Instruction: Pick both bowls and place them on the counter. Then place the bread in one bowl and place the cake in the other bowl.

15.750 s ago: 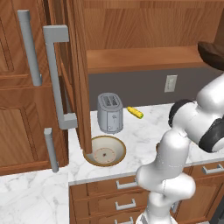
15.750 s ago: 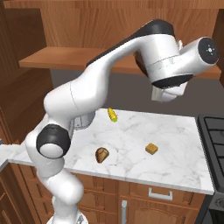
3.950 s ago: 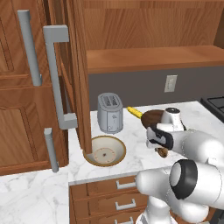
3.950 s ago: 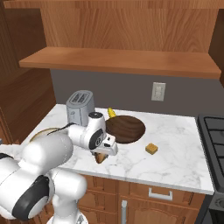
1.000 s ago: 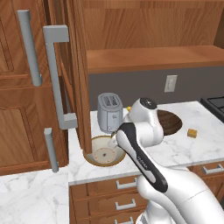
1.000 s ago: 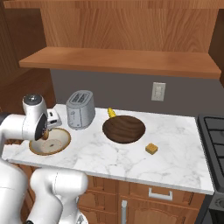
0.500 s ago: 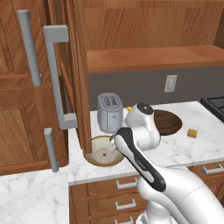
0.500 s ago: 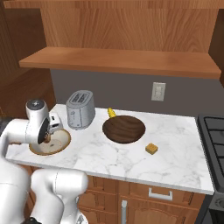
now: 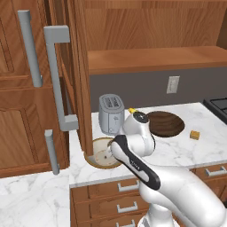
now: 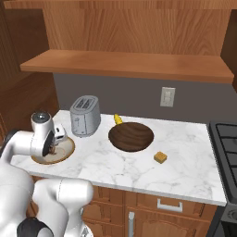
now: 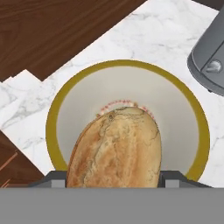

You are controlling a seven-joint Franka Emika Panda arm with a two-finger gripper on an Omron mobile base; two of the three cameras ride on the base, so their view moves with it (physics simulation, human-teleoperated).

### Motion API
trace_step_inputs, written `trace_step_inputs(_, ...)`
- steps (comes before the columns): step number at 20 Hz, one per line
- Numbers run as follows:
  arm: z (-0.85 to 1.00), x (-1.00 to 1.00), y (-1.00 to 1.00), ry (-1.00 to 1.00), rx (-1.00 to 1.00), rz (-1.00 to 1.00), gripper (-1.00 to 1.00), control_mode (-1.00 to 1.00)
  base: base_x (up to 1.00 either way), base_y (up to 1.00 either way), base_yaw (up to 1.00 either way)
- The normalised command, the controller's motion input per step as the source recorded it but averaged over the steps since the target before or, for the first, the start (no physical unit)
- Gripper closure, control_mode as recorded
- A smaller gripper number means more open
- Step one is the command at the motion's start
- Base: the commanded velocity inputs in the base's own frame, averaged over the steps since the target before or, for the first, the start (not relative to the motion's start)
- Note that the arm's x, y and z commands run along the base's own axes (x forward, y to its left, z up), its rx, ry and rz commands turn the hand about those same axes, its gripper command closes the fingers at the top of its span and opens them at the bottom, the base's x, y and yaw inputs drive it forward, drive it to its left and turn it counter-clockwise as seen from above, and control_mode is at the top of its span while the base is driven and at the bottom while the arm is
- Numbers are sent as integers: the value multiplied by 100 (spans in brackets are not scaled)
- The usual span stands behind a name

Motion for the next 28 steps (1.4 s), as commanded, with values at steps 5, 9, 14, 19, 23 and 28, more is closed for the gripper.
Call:
trace_step_inputs(5, -19, 14, 8, 4, 0, 0, 100, -100, 0, 0, 0)
trace_step_inputs(9, -20, 6, 8, 3, 0, 0, 100, -100, 0, 0, 0)
trace_step_inputs(14, -20, 7, 5, 1, 0, 0, 100, -100, 0, 0, 0)
trace_step_inputs(19, -23, 0, 8, 0, 0, 0, 100, -100, 0, 0, 0)
trace_step_inputs(23, -20, 7, 1, 0, 0, 0, 100, -100, 0, 0, 0)
trace_step_inputs(28, -20, 6, 1, 0, 0, 0, 100, -100, 0, 0, 0)
